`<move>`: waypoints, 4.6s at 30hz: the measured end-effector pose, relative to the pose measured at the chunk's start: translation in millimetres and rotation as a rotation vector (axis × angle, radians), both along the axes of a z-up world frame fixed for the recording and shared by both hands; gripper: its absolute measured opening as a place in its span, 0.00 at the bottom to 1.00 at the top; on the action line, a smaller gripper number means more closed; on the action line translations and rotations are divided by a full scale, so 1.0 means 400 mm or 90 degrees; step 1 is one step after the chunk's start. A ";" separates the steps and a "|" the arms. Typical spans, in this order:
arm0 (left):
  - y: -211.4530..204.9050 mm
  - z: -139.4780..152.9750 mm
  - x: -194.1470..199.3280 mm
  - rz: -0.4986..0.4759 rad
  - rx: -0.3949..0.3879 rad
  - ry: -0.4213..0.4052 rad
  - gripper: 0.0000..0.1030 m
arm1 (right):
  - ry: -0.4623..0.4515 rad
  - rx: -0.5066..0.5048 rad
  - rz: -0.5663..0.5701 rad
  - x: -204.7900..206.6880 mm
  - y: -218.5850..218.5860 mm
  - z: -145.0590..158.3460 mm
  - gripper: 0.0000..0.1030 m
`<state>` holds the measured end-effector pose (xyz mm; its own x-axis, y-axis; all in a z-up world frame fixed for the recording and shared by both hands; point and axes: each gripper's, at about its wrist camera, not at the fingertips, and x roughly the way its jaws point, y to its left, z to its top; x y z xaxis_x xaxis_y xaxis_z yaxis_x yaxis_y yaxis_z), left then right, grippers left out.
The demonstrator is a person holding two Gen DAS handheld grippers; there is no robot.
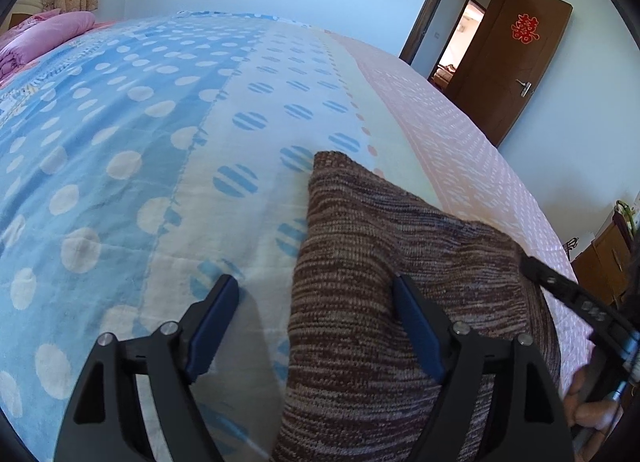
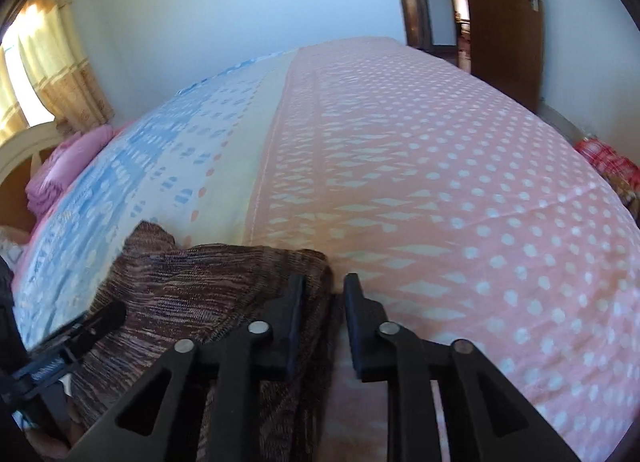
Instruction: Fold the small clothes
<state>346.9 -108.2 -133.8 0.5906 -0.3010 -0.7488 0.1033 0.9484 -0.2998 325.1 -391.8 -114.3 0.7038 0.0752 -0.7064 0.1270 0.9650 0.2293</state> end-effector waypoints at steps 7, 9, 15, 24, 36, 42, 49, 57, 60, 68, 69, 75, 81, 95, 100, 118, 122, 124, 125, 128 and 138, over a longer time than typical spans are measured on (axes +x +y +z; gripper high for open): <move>-0.009 0.000 0.000 0.000 0.015 -0.004 0.83 | -0.040 0.021 0.086 -0.182 0.096 0.040 0.23; -0.012 0.001 -0.001 0.001 0.023 -0.005 0.83 | -0.020 0.015 0.107 -0.193 0.122 0.009 0.23; -0.020 0.001 -0.003 0.005 0.044 -0.009 0.86 | 0.041 0.011 0.031 -0.206 0.080 -0.064 0.38; -0.017 0.001 -0.005 0.002 0.043 -0.007 0.89 | 0.001 0.085 -0.020 -0.264 0.047 -0.052 0.39; 0.007 0.003 -0.089 -0.049 0.040 -0.001 0.92 | -0.008 0.118 -0.147 -0.300 -0.060 -0.040 0.40; 0.059 0.016 -0.166 -0.096 -0.015 0.012 0.87 | -0.022 0.075 -0.151 -0.316 -0.061 -0.014 0.42; 0.054 0.048 -0.122 -0.107 -0.072 0.019 0.87 | -0.044 0.127 -0.147 -0.326 -0.081 -0.006 0.49; -0.030 -0.005 -0.043 -0.145 -0.037 0.050 0.79 | -0.058 0.126 -0.079 -0.295 -0.035 0.001 0.49; -0.048 -0.004 -0.072 -0.153 0.003 0.007 0.79 | -0.050 0.124 -0.060 -0.271 -0.023 -0.003 0.55; -0.049 -0.008 -0.081 -0.154 0.011 0.001 0.80 | 0.033 0.100 0.025 -0.135 0.036 -0.060 0.68; -0.049 -0.009 -0.080 -0.155 0.011 0.001 0.81 | 0.029 0.093 0.023 -0.134 0.043 -0.064 0.70; -0.057 -0.011 -0.072 -0.157 0.015 -0.001 0.83 | 0.030 0.048 0.048 -0.124 0.092 -0.060 0.71; -0.051 -0.009 -0.069 -0.160 0.003 -0.002 0.76 | 0.032 0.042 0.111 -0.119 0.141 -0.064 0.44; -0.058 -0.009 -0.073 -0.161 0.011 -0.005 0.78 | 0.028 0.085 0.089 -0.124 0.112 -0.078 0.52; -0.060 -0.009 -0.074 -0.159 0.011 -0.006 0.76 | 0.036 0.170 0.071 -0.121 0.067 -0.091 0.54; -0.048 -0.006 -0.078 -0.142 0.011 -0.014 0.59 | 0.025 -0.166 0.010 -0.109 0.265 -0.010 0.23; -0.045 0.000 -0.084 -0.143 0.011 -0.018 0.47 | -0.009 -0.250 -0.005 -0.144 0.334 0.012 0.23; -0.042 0.009 -0.092 -0.149 0.007 -0.024 0.34 | -0.024 -0.248 -0.012 -0.163 0.340 0.026 0.22; -0.037 0.016 -0.097 -0.154 0.000 -0.027 0.32 | -0.035 -0.241 -0.015 -0.177 0.340 0.040 0.22; -0.023 0.027 -0.110 -0.166 -0.027 -0.023 0.28 | -0.059 -0.237 -0.019 -0.208 0.355 0.074 0.22; -0.026 0.116 -0.228 -0.202 -0.032 -0.061 0.26 | -0.094 -0.191 -0.040 -0.354 0.350 0.159 0.22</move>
